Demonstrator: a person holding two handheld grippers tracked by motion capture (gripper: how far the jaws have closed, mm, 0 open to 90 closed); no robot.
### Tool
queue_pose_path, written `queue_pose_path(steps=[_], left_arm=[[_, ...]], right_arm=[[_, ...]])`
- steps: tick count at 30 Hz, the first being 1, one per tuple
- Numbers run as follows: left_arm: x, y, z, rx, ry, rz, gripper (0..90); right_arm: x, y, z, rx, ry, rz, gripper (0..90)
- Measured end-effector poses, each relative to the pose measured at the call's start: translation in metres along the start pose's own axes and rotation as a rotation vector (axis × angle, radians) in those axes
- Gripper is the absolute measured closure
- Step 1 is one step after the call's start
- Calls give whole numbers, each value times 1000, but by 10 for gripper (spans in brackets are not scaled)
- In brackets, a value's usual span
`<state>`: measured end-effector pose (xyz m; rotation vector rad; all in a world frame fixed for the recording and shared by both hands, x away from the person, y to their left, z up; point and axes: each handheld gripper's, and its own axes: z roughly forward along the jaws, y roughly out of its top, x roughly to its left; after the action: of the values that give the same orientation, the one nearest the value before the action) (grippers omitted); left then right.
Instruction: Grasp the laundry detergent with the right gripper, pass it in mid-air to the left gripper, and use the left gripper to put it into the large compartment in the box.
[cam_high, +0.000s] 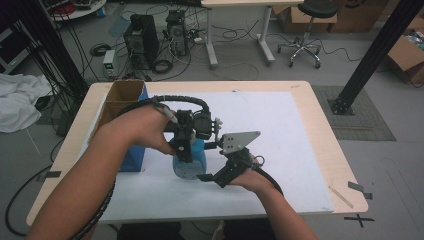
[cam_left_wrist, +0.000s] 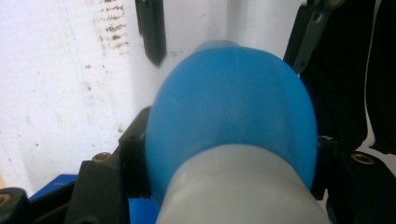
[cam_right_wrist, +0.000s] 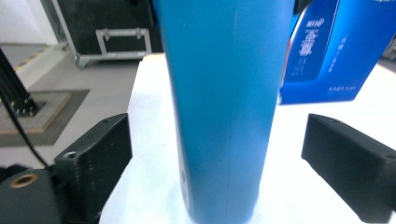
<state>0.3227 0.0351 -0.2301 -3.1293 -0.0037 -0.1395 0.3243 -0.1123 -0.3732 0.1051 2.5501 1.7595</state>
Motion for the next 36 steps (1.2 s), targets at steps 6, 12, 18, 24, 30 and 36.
queue_pose_path(steps=[6,12,18,24,30,36], left_arm=[[4,-8,-7,13,-2,-35,381],[11,-18,-14,16,1,-74,382],[19,-28,-23,26,4,-119,381],[26,-41,-37,45,6,-172,381],[35,-53,-59,59,10,-235,381],[45,-67,-80,59,-1,-341,381]], right_arm=[[-4,8,-15,111,-5,12,0],[-7,21,-37,210,-34,7,0],[-12,30,-57,339,-52,0,0],[-17,39,-71,523,1,28,0],[-22,50,-82,672,33,44,0],[-28,62,-94,748,44,56,0]])
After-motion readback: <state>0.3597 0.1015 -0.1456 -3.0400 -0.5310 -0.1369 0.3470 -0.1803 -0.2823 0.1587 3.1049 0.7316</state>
